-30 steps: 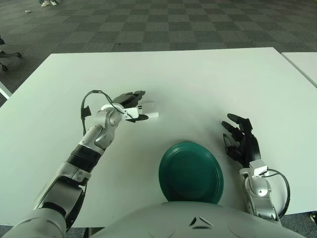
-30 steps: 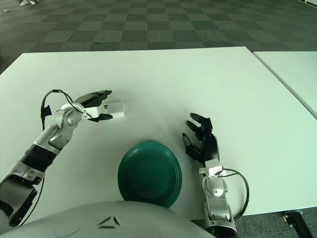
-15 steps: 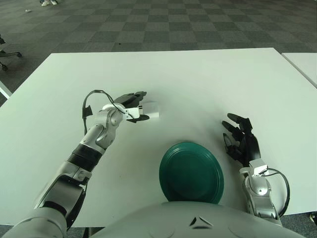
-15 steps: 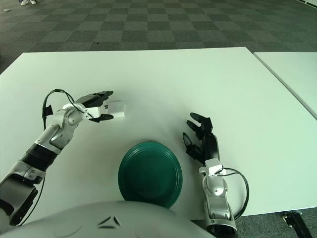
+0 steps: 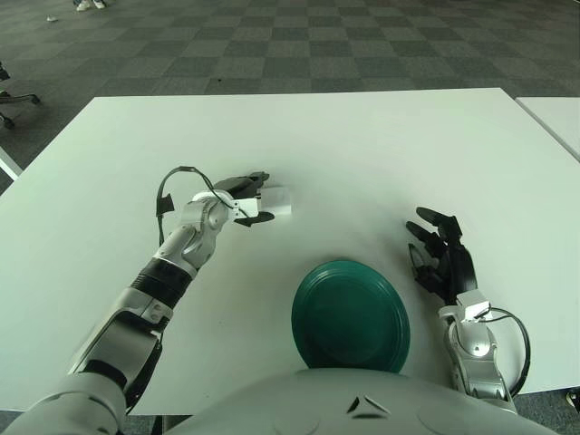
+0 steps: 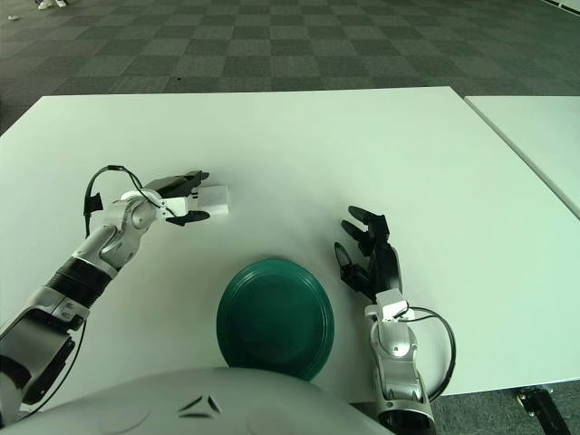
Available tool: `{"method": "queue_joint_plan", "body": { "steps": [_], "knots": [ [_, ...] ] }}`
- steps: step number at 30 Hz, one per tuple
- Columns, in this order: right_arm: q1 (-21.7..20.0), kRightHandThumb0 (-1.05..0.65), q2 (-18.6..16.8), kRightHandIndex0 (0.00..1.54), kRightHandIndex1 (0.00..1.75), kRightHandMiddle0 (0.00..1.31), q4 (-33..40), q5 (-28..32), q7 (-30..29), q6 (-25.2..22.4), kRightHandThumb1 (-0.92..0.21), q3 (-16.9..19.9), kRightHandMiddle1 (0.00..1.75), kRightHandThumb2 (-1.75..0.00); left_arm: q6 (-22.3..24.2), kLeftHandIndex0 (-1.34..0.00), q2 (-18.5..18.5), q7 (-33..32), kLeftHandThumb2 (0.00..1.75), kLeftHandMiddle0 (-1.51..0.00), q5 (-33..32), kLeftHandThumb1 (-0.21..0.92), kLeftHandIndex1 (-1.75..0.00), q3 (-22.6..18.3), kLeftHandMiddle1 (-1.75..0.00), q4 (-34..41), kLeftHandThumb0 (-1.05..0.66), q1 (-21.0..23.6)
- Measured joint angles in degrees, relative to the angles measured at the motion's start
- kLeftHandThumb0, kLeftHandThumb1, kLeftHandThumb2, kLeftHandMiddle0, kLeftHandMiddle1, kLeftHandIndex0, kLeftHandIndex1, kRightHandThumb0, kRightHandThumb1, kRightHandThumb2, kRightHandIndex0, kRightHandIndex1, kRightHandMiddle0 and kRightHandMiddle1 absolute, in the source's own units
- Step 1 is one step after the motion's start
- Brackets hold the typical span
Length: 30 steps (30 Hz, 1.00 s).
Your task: Put the charger into the plate.
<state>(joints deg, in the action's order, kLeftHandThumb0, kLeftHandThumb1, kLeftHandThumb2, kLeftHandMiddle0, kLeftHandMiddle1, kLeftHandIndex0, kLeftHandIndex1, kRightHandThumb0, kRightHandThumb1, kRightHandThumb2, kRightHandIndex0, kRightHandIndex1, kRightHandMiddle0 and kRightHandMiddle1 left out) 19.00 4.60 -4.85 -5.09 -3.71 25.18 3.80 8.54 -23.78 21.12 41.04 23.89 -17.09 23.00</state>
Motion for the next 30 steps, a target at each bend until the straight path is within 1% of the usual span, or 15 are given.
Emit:
{"method": "queue_joint_plan", "body": {
  "steps": [7, 8, 9, 12, 17, 22, 24, 28, 30],
  "knots": [
    [0.0, -0.53, 0.0, 0.38, 0.33, 0.0, -0.1, 0.0, -0.5, 0.0, -0.92, 0.1, 0.95, -0.49, -1.2, 0.0, 0.3, -0.7, 0.66, -0.36, 0.0, 0.92, -0.66, 0.7, -0.11, -2.4, -1.05, 1.4],
    [0.0, -0.53, 0.0, 0.38, 0.33, 0.0, -0.1, 0.0, -0.5, 0.0, -0.92, 0.1, 0.95, -0.49, -1.5, 0.0, 0.3, -1.0, 0.66, -0.35, 0.0, 0.92, -0.69, 0.8, -0.18, -2.8, -1.05, 1.7],
    [0.0, -0.53, 0.0, 0.38, 0.33, 0.0, -0.1, 0.0, -0.5, 0.0, -0.92, 0.1, 0.95, -0.49, -1.8, 0.0, 0.4, -1.2, 0.67, -0.31, 0.0, 0.92, -0.7, 0.9, -0.29, -3.3, -1.05, 1.8],
    [0.0, -0.54, 0.0, 0.37, 0.33, 0.0, -0.1, -0.1, -0.7, 0.0, -0.92, 0.0, 0.95, -0.49, -2.6, 0.0, 0.5, -2.0, 0.69, -0.24, 0.1, 0.92, -0.74, 1.3, -0.49, -4.5, -1.05, 2.4],
    [0.0, -0.54, 0.0, 0.37, 0.34, 0.0, -0.2, -0.1, -0.7, 0.0, -0.92, 0.0, 0.95, -0.49, -3.9, 0.0, 0.6, -3.2, 0.71, -0.2, 0.5, 0.92, -0.79, 2.2, -0.6, -7.0, -1.05, 3.9],
    [0.0, -0.54, 0.0, 0.37, 0.34, 0.0, -0.2, 0.0, -0.8, -0.2, -0.92, 0.0, 0.94, -0.49, -4.8, 0.0, 1.1, -4.7, 0.73, -0.13, 1.0, 0.92, -0.86, 3.2, -0.8, -9.6, -1.05, 5.2],
    [0.0, -0.53, 0.0, 0.37, 0.34, 0.0, -0.2, 0.0, -0.8, -0.3, -0.92, 0.0, 0.94, -0.49, -5.2, 0.0, 1.3, -5.4, 0.73, -0.08, 1.2, 0.92, -0.89, 3.7, -0.93, -10.6, -1.05, 5.5],
    [0.0, -0.53, 0.0, 0.36, 0.35, 0.0, -0.2, -0.1, -0.9, -0.4, -0.91, 0.0, 0.93, -0.49, -5.9, 0.0, 1.6, -6.6, 0.74, -0.04, 1.6, 0.92, -0.95, 4.3, -1.05, -12.2, -1.05, 6.0],
    [0.0, -0.53, 0.0, 0.36, 0.35, 0.0, -0.2, -0.1, -0.8, -0.4, -0.92, 0.0, 0.93, -0.49, -6.2, 0.0, 1.6, -6.9, 0.75, -0.02, 2.1, 0.92, -1.02, 4.7, -1.11, -12.7, -1.05, 6.3]
  ]
}}
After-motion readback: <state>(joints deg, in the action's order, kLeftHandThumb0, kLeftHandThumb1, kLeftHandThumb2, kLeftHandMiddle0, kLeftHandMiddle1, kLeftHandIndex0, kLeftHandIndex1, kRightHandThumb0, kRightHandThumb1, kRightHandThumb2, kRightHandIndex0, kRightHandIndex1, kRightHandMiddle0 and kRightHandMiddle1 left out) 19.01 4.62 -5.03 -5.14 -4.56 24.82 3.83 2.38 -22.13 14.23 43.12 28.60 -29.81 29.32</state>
